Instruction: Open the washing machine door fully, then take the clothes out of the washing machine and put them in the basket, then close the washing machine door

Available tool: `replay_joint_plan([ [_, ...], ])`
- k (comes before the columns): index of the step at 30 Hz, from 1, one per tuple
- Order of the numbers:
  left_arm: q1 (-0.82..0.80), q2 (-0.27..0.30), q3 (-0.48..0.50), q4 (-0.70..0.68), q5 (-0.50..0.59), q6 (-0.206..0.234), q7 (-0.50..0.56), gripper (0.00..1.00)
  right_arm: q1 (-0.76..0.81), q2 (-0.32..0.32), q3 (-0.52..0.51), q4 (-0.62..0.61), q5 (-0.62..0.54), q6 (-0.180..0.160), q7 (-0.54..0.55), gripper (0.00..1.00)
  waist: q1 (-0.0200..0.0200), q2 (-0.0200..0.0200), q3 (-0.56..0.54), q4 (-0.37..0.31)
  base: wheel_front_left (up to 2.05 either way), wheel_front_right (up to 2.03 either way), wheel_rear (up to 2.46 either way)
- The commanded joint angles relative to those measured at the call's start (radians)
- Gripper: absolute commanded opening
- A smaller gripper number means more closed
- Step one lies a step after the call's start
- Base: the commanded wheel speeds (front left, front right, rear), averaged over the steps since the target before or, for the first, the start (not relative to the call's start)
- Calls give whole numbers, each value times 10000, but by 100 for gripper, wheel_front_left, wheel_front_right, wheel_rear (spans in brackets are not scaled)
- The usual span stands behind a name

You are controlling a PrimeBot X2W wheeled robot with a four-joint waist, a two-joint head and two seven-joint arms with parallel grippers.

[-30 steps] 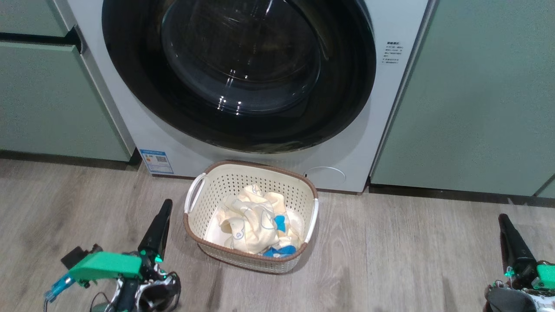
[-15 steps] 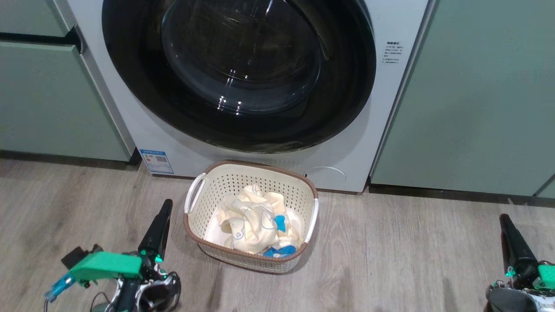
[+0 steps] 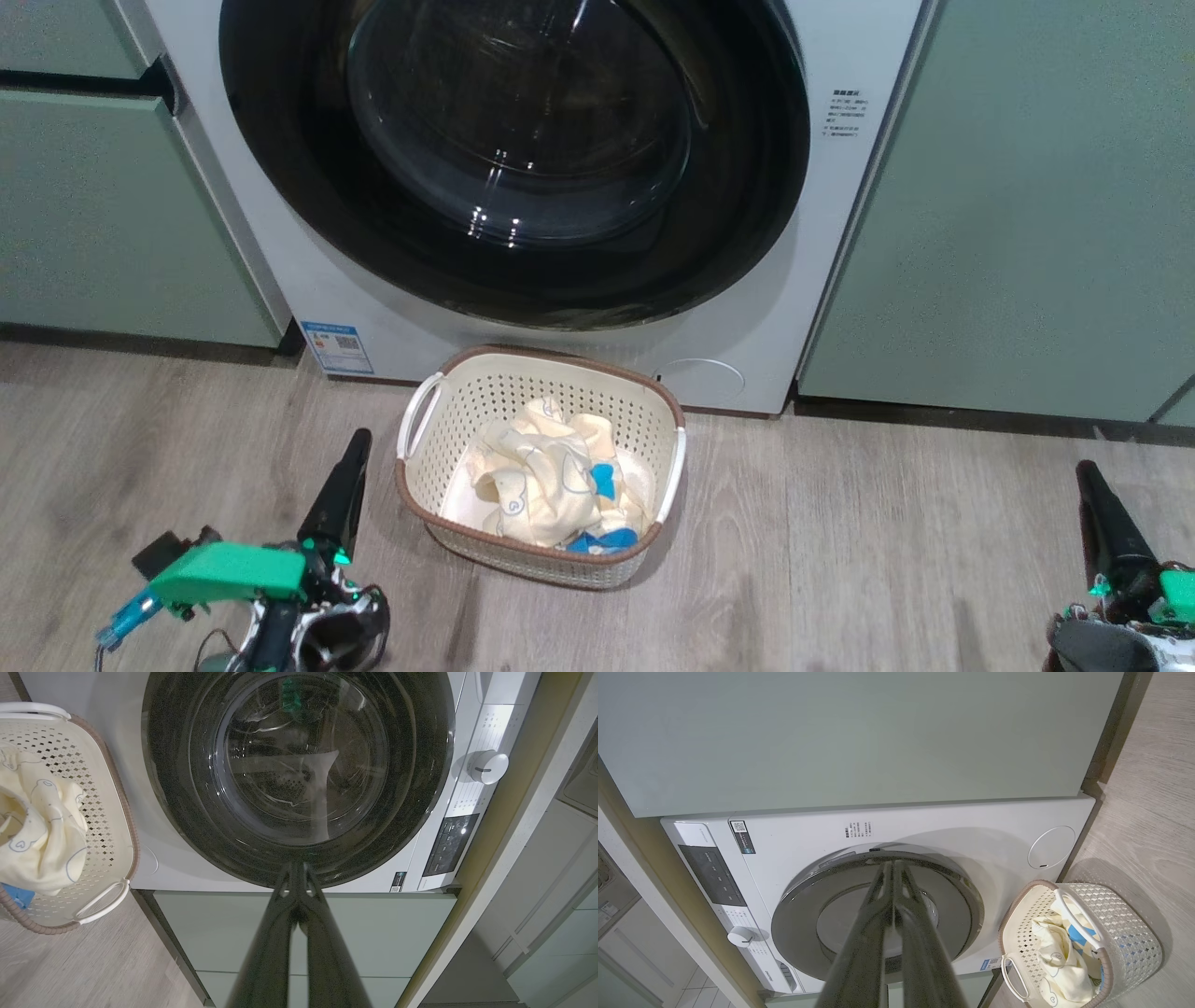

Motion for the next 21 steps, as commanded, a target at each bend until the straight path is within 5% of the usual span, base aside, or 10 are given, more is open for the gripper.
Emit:
replay_joint_plan([
  [1,-555,73,392,-275,38,-86,72,0,-550,-102,128,-324,-67,35,57,0,-1,-1,0,0,0,0,0],
  [21,-558,54,418,-274,60,-86,93,0,-554,-64,74,-321,-112,35,100,0,-1,-1,0,0,0,0,0],
])
